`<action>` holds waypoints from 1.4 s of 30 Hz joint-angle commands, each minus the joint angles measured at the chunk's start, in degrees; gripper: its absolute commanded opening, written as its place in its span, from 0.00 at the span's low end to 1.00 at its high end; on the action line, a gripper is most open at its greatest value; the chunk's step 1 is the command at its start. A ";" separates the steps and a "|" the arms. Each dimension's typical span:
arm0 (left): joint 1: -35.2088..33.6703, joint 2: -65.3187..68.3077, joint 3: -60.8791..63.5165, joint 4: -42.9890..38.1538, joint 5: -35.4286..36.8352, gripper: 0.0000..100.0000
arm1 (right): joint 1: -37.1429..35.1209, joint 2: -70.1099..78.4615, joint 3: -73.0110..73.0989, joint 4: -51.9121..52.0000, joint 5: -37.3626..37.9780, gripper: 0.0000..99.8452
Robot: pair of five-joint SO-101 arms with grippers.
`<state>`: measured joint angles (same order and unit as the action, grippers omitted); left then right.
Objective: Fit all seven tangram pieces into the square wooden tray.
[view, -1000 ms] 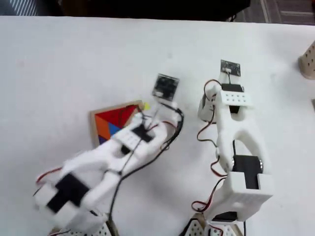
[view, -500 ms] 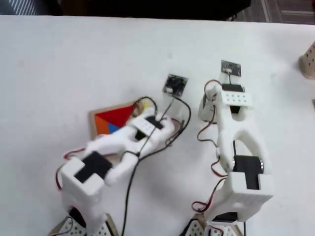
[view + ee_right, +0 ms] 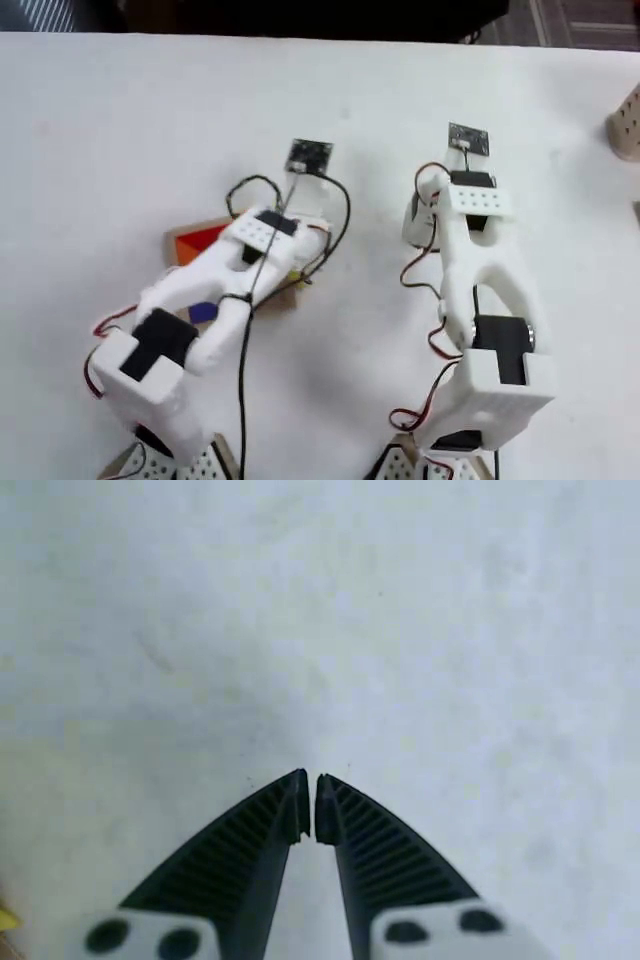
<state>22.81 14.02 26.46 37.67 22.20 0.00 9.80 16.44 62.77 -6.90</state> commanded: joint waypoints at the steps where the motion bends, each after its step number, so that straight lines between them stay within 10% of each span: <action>1: -3.30 -3.12 -1.76 4.13 0.18 0.02 | -0.40 -2.59 -0.26 -0.57 0.70 0.02; 27: -9.71 -25.19 15.74 3.16 0.09 0.02 | -0.48 -2.59 -0.26 -0.66 0.70 0.02; 42: -19.82 -45.05 33.85 -13.27 -4.31 0.02 | -0.48 -4.62 0.26 -0.40 0.44 0.02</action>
<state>6.29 -24.84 56.88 28.70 22.20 -0.09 9.80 16.70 62.77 -6.90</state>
